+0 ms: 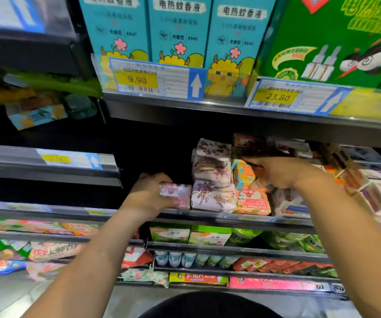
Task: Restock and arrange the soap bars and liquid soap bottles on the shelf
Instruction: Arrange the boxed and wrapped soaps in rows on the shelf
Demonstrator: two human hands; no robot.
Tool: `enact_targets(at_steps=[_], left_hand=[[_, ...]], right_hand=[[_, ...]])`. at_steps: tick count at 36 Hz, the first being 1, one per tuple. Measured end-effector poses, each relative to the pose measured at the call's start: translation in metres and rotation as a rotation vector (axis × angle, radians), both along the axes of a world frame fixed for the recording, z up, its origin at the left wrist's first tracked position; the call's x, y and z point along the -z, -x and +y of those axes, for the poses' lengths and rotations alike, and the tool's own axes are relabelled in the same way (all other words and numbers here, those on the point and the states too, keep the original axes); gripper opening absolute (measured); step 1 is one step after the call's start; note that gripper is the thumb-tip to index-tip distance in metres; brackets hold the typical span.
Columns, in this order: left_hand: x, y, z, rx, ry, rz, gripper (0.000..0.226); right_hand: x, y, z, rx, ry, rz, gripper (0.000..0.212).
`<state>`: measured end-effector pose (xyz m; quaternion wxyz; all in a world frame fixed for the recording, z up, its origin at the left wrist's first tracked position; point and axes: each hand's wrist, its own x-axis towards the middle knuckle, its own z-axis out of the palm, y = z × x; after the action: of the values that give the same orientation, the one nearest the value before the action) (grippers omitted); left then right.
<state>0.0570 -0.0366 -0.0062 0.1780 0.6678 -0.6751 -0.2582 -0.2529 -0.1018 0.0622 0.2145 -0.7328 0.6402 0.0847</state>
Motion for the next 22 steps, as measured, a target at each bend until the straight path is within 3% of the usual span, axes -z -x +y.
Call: enact_targets(at_steps=[4,8,12,14,18,22], left_hand=[[0.013,0.004,0.007,-0.123,0.230,0.049,0.034],[0.032,0.010,0.016,-0.194,0.367,0.060,0.023],[0.028,0.015,0.022,-0.160,0.818,0.218,0.007],[0.016,0.025,0.026,-0.116,0.890,0.354,0.004],[-0.007,0.049,0.024,-0.055,0.753,0.574,0.008],[-0.043,0.086,0.013,-0.104,0.230,0.868,0.021]], right_hand=[[-0.006,-0.004,0.013,0.006,0.115,0.086,0.079],[-0.002,-0.007,0.027,0.003,0.236,0.186,0.066],[0.007,-0.001,0.046,0.070,0.445,0.034,0.054],[0.009,-0.001,0.059,0.031,0.537,-0.075,0.061],[0.004,-0.015,0.085,-0.056,0.559,-0.221,0.076],[-0.005,-0.023,0.099,-0.088,0.486,-0.228,0.089]])
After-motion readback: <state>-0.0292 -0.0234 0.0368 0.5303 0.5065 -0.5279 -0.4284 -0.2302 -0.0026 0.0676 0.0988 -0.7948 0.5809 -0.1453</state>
